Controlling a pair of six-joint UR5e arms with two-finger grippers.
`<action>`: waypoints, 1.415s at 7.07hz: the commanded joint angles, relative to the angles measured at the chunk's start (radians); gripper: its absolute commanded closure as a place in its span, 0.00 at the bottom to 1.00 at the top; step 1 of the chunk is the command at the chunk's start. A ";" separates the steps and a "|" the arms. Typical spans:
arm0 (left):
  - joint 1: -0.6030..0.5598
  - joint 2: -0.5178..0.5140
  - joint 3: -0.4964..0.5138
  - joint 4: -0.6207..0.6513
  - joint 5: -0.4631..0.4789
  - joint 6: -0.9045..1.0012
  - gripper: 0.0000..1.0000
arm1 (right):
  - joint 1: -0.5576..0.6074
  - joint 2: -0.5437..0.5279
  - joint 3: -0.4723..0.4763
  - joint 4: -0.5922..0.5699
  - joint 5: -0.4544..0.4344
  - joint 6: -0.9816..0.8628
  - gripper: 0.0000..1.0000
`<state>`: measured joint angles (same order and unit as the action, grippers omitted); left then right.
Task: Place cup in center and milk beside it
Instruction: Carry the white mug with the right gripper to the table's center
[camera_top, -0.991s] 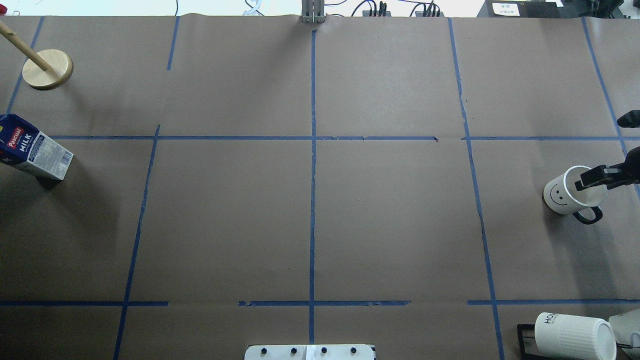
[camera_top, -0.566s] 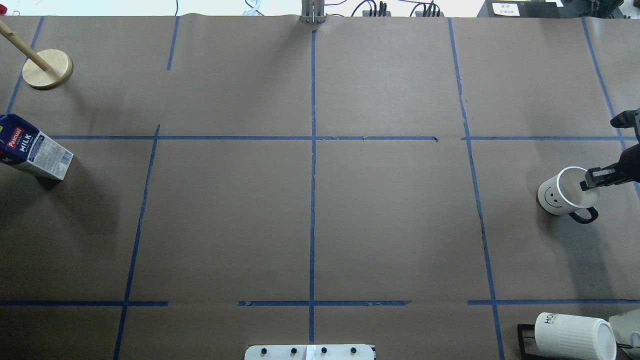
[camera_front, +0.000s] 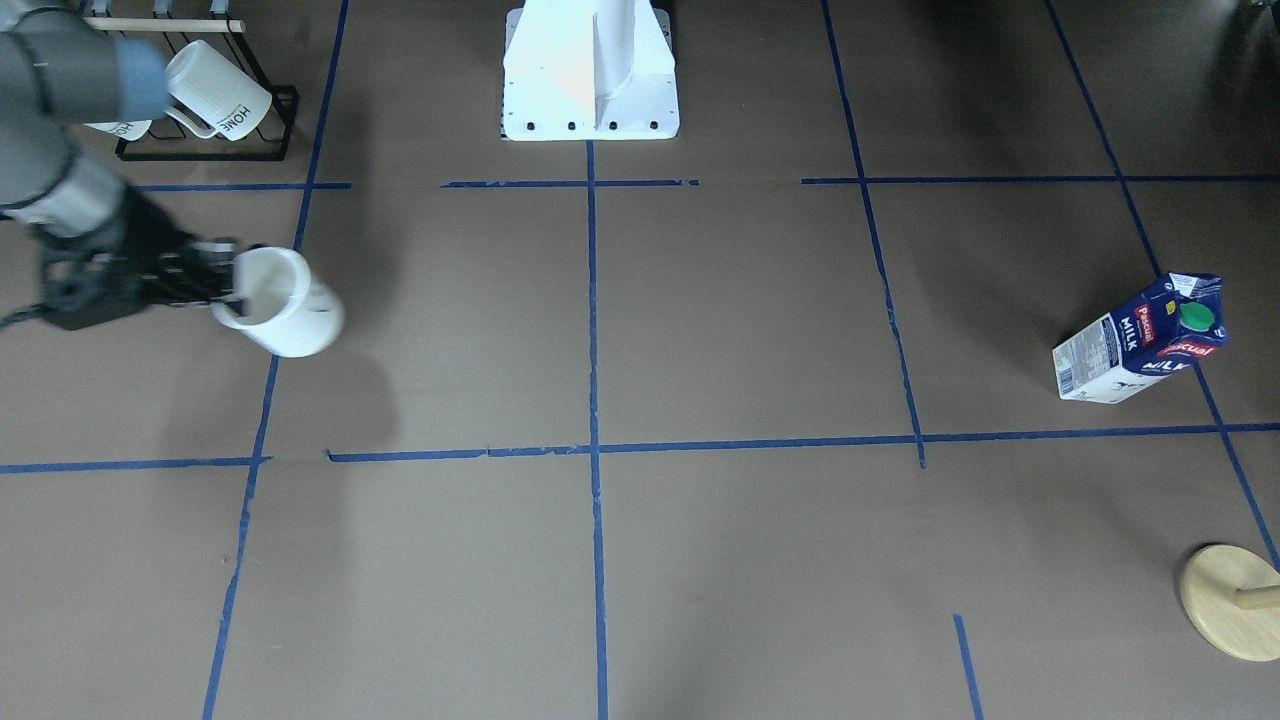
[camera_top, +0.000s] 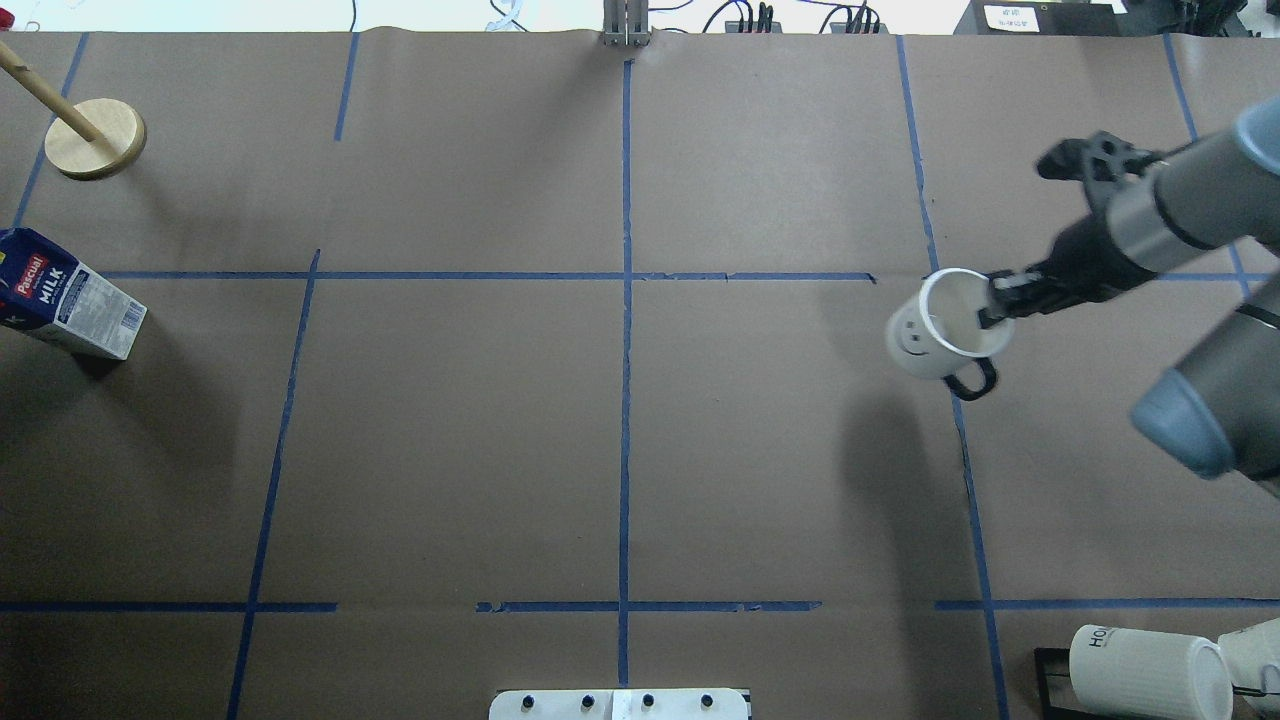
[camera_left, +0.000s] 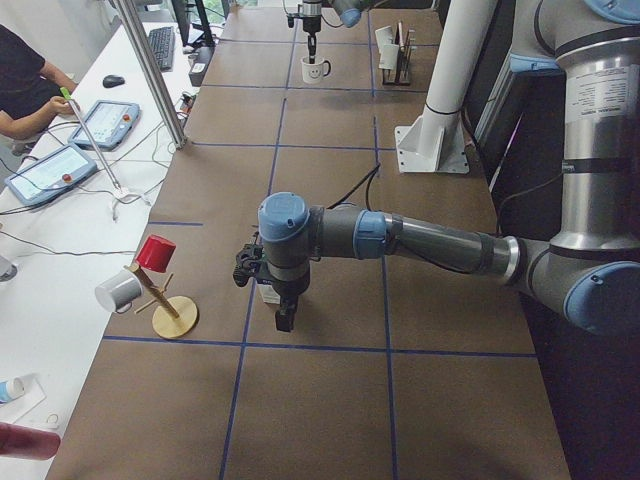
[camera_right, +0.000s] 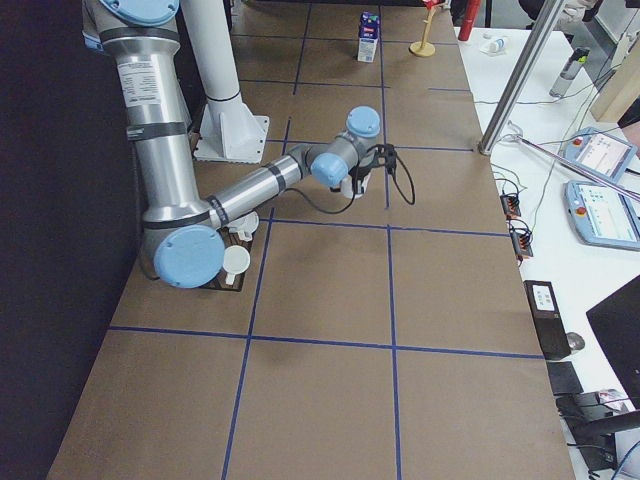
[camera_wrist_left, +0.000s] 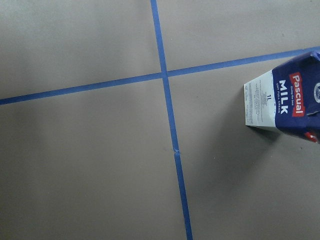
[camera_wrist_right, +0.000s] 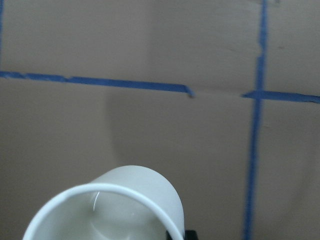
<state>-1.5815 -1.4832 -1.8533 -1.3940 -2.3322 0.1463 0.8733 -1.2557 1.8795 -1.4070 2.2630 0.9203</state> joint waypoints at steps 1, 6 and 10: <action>0.001 0.000 0.003 0.000 -0.024 -0.001 0.00 | -0.150 0.311 -0.099 -0.175 -0.115 0.226 1.00; 0.001 0.000 -0.001 0.000 -0.044 -0.002 0.00 | -0.214 0.469 -0.465 0.008 -0.216 0.385 1.00; 0.030 -0.018 -0.035 0.000 -0.045 -0.093 0.00 | -0.226 0.470 -0.468 0.011 -0.227 0.396 0.00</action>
<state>-1.5678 -1.4889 -1.8700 -1.3948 -2.3771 0.1228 0.6500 -0.7858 1.4028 -1.3987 2.0364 1.3128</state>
